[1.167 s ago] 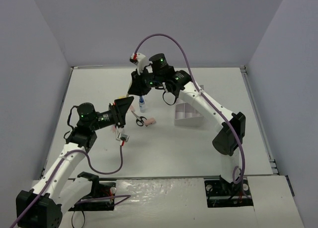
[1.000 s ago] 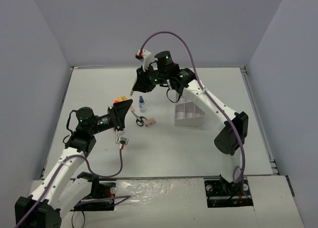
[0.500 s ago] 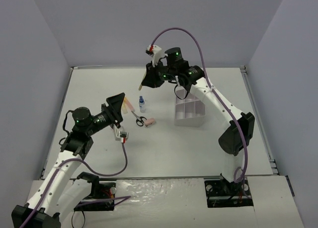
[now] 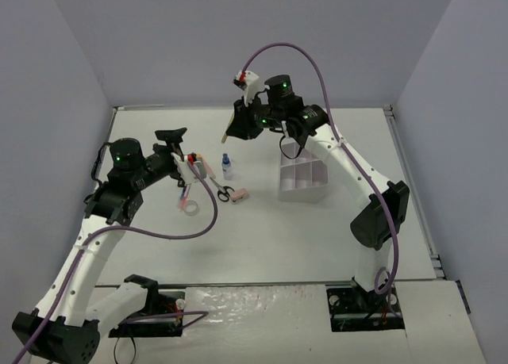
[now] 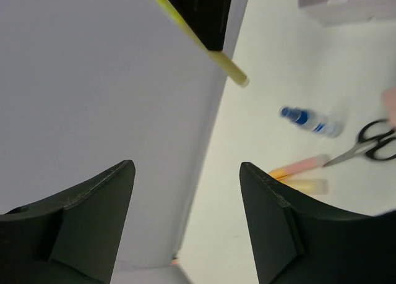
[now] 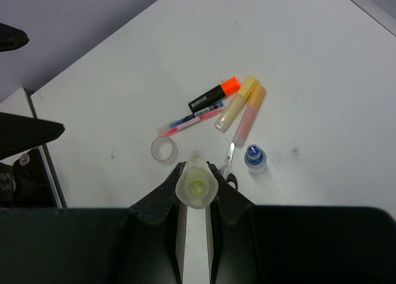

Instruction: Sort the stationery into containers

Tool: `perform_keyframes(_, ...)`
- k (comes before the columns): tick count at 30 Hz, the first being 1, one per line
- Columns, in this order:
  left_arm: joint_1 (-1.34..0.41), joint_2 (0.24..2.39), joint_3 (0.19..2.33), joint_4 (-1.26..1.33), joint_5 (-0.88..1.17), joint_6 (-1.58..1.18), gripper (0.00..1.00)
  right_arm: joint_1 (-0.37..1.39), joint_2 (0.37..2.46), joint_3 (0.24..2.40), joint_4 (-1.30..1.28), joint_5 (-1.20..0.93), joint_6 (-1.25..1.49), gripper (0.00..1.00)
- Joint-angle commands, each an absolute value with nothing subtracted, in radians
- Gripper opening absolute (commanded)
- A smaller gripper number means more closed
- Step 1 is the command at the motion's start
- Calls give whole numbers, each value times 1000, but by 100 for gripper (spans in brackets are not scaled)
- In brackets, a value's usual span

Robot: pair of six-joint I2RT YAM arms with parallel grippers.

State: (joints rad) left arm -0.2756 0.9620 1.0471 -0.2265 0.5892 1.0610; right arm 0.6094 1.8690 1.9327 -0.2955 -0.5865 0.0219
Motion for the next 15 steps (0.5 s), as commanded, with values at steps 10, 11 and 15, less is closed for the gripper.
perform_keyframes(10,-290,1025,1063,-89,836,143,66,626,1771,1944,-242,-604,11,0)
perform_keyframes(11,-293,1035,1062,-72,817,122,66,631,1769,1944,-242,-606,11,0)
perform_keyframes(15,-307,1070,1075,-29,769,91,66,659,1758,1942,-242,-615,12,0)
